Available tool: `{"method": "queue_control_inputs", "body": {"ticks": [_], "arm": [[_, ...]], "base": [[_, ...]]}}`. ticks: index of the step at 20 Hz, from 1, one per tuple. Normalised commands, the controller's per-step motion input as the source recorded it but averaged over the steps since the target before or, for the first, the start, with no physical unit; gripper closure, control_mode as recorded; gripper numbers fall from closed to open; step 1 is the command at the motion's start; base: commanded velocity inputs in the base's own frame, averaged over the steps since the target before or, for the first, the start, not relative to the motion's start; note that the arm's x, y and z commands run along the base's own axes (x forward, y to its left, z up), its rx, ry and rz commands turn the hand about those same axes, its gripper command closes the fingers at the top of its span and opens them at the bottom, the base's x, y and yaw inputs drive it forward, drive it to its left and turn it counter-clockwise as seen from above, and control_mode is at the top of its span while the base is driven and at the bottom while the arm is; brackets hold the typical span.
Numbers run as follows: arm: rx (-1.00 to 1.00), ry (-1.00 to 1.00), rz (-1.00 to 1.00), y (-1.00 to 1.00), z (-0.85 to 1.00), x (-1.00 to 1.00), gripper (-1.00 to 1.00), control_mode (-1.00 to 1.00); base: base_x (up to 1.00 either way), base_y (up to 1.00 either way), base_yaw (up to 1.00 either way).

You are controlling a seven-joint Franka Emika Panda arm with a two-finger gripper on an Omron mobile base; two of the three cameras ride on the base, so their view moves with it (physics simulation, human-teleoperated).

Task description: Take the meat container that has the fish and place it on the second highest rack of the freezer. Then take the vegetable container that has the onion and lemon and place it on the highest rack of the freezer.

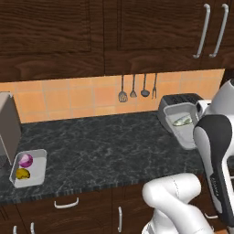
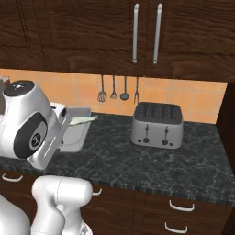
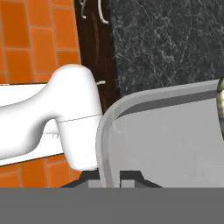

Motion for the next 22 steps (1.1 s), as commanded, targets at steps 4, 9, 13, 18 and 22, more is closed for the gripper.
{"method": "queue_control_inputs", "body": {"ticks": [4,9,13,18,22], "arm": [[0.0,-0.09,0.0,0.0,0.0,0.0,1.0,-1.0],[0.0,0.0,0.0,0.0,0.0,0.0,1.0,1.0],[0.0,0.0,0.0,0.0,0.0,0.0,1.0,1.0],[0.0,0.0,0.0,0.0,0.0,0.0,1.0,1.0],[0.0,0.0,0.0,0.0,0.0,0.0,1.0,1.0]], "base": [[0.0,0.0,0.0],[-0.62,0.1,0.11],[-0.49,0.34,0.63],[-0.02,0.29,0.89],[0.0,0.3,0.92]]}}
